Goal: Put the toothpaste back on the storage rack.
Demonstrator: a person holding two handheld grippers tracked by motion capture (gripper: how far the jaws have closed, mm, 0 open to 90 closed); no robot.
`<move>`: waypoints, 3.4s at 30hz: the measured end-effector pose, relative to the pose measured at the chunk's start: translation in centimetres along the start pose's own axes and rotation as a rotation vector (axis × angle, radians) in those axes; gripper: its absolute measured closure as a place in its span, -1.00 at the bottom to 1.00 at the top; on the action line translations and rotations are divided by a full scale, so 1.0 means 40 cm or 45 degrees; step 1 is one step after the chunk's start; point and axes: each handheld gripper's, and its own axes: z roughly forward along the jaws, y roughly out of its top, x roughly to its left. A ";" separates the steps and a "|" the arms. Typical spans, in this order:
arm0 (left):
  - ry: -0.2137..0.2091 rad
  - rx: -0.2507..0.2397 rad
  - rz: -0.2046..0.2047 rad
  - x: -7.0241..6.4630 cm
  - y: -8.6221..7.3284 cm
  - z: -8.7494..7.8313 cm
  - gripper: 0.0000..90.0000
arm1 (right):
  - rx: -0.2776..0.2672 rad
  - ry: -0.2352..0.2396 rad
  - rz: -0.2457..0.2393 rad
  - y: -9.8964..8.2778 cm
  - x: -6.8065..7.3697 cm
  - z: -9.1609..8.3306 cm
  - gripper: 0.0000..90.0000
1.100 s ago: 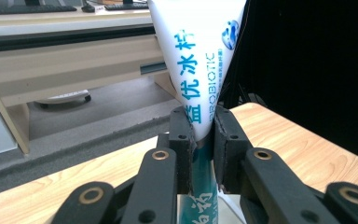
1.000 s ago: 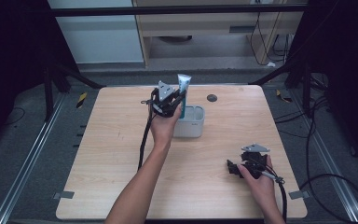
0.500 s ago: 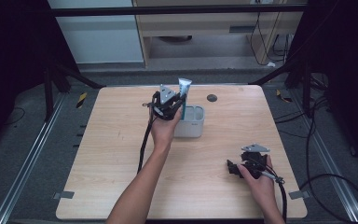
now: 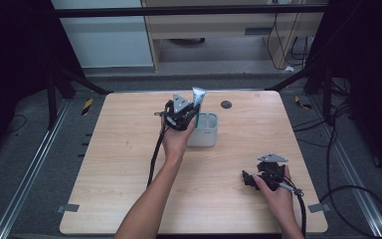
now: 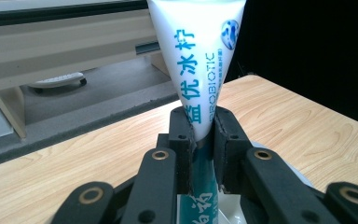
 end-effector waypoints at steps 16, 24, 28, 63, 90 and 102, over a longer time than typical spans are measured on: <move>-0.035 0.065 0.035 -0.016 -0.018 0.015 0.75 | 0.000 0.000 0.000 0.000 0.000 0.000 -0.99; -0.031 0.097 0.055 -0.019 -0.028 0.020 0.75 | 0.001 -0.001 -0.002 0.000 0.000 0.000 -0.99; -0.028 0.113 0.053 -0.017 -0.032 0.024 0.74 | 0.001 -0.001 -0.002 0.000 0.000 0.000 -0.99; -0.056 0.262 0.009 -0.012 -0.020 0.039 0.73 | 0.001 -0.001 -0.001 0.000 0.000 0.000 -0.99; -0.071 0.287 -0.041 -0.015 -0.014 0.056 0.69 | 0.003 0.000 -0.001 0.000 0.000 -0.001 -0.99; -0.071 0.265 -0.032 -0.014 -0.008 0.042 0.63 | 0.003 0.000 -0.001 0.000 0.000 -0.001 -0.99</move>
